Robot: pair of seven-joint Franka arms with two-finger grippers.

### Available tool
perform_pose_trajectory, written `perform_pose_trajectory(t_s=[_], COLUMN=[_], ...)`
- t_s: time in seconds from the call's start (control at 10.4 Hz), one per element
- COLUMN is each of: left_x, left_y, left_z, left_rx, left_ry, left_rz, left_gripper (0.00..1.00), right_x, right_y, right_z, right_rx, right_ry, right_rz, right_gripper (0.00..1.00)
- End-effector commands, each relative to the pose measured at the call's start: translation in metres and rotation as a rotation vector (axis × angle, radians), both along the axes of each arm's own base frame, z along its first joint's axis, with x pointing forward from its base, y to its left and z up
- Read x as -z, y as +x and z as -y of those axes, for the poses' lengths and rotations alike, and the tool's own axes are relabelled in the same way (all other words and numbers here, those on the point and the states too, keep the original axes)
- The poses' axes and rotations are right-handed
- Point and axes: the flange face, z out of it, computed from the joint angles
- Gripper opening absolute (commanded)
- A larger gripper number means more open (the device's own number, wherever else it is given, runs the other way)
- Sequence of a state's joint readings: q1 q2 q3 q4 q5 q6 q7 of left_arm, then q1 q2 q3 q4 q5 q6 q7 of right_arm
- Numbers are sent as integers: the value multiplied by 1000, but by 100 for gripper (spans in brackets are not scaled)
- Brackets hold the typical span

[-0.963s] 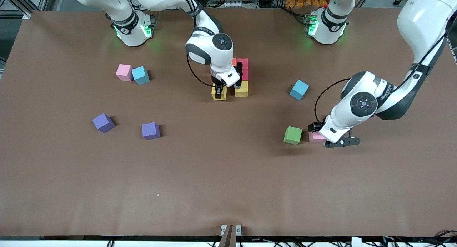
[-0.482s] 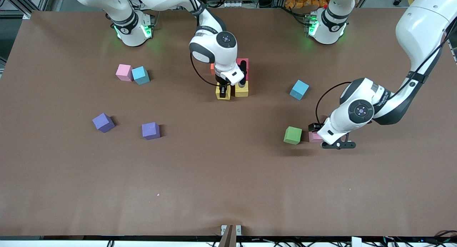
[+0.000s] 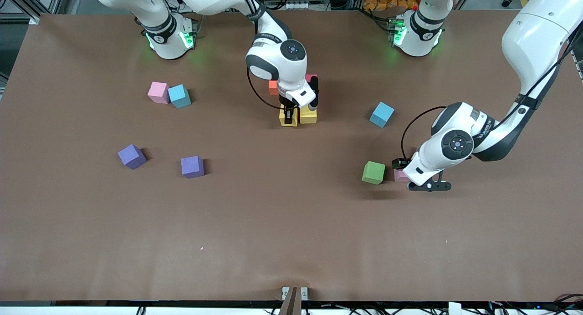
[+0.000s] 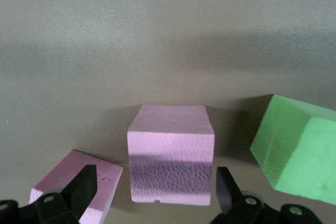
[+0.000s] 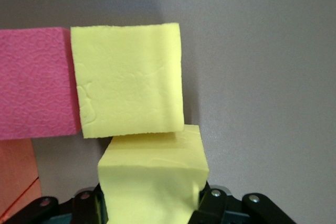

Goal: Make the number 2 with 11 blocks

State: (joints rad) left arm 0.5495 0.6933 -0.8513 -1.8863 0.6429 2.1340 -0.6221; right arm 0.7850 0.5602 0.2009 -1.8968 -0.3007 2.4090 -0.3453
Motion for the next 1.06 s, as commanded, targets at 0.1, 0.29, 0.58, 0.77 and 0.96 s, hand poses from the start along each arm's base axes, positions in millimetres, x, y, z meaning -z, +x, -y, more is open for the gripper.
perform_pose_trajectory(t_s=[0.1,0.29,0.58,0.77,0.96], left_x=[9,12,12,10,13], left_y=[5,8,10,12,11], left_z=[4,5,5,5,9], left_rx=[20,11,7,0,3], left_ry=[11,-1,-7,-9,-12], left_rz=[12,12,15,18,13], left_gripper=[100,100,93,88,81], right_x=[1,2,2,5,8], right_y=[2,0,-3,-5,-7], right_z=[-8,-9,-11,-11,-10], right_rx=[4,14,16,26,27], right_ry=[1,5,8,5,-2], right_rz=[9,-3,-10,-24,-31], right_gripper=[39,39,39,39,39])
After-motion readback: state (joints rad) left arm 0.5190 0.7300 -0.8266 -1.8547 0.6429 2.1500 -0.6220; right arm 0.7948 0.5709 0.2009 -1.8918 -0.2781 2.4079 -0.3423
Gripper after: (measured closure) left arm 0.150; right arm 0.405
